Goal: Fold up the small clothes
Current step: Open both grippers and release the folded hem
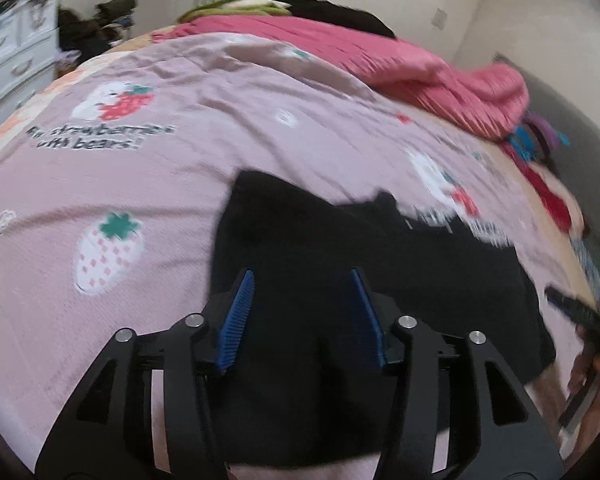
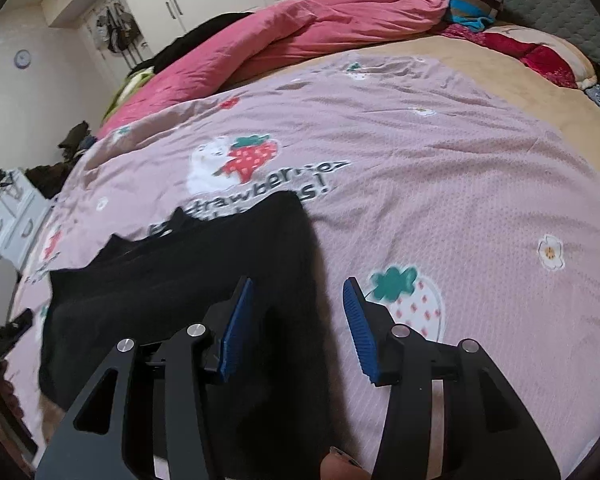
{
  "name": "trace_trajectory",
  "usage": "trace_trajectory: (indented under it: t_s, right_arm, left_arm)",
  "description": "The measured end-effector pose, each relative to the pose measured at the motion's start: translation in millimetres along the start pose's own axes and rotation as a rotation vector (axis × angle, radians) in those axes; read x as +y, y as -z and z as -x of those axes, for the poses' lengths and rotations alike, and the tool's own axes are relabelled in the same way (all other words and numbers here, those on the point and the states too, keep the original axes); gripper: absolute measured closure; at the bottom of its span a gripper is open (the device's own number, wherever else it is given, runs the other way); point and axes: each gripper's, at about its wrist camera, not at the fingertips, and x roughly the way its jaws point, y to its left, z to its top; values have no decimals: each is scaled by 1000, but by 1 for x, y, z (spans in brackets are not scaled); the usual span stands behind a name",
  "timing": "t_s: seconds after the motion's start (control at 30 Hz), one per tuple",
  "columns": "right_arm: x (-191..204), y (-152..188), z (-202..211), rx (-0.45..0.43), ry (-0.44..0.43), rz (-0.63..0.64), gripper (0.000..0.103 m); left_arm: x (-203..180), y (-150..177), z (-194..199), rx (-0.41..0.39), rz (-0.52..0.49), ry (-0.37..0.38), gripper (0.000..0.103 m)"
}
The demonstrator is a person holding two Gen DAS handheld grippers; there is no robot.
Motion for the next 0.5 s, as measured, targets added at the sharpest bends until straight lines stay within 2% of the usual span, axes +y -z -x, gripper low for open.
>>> trace_trajectory:
  t_s: [0.07,0.23,0.37,0.5]
  right_arm:
    - [7,7,6,3,-20,25,57]
    - [27,20,14,23,-50,90,57]
    - [41,29,18,30,-62,131,52]
    - [47,36,17,45,-53,166,52]
  left_arm:
    - [-12,10,-1,28,-36,13,53]
    - [-26,27,-5,96,-56,67,48]
    - [-38,35,-1,104,-97,69,42]
    - [-43,43,-2,117,-135,52,37]
